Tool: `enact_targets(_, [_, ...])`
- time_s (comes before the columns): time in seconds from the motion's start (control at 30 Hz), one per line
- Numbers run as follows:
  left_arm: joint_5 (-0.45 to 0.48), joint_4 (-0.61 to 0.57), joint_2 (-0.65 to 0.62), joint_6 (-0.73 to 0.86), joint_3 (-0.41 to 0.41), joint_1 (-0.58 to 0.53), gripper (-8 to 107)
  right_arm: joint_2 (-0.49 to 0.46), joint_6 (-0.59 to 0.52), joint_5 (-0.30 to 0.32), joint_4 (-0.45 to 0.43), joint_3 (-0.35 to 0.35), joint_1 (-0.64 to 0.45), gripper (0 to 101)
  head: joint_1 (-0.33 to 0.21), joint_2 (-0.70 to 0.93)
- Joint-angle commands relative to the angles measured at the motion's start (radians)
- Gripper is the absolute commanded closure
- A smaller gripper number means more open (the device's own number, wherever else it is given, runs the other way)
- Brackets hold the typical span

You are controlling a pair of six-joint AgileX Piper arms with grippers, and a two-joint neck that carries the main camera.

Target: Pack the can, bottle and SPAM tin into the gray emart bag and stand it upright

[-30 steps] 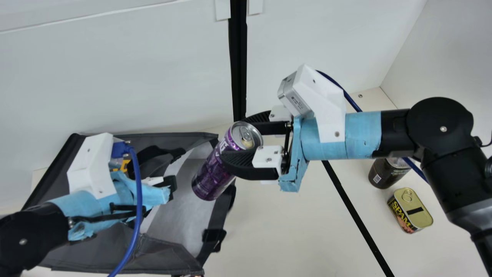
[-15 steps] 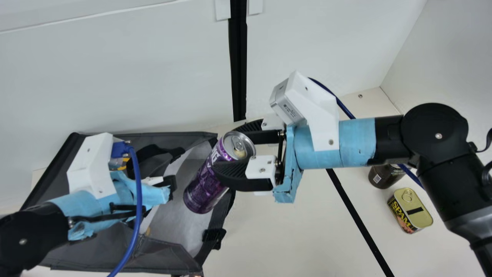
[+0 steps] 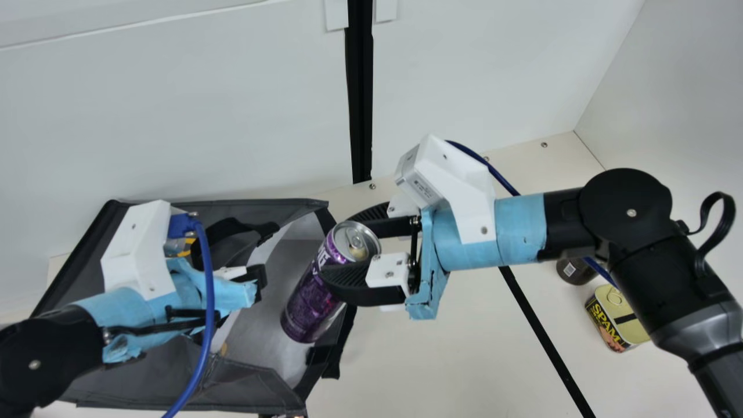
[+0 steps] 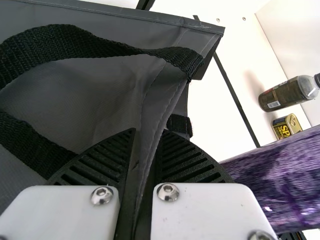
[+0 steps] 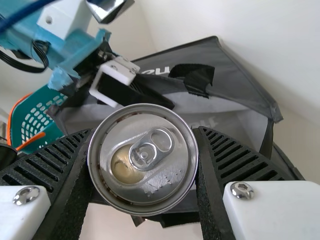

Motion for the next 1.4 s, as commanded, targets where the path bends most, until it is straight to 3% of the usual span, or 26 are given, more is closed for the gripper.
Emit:
enact_targets(0.0, [0.000, 0.000, 0.000, 0.000, 0.000, 0.000, 107, 0.005, -0.011, 0.001, 0.001, 0.009, 0.001, 101, -0.023, -0.001])
enact_targets(0.43, [0.000, 0.000, 0.000, 0.000, 0.000, 0.000, 107, 0.055, -0.059, 0.001, 0.016, 0.052, 0.013, 101, -0.023, -0.001])
enact_targets(1.37, [0.000, 0.000, 0.000, 0.000, 0.000, 0.000, 107, 0.236, -0.104, 0.001, 0.079, 0.038, 0.071, 101, -0.023, -0.001])
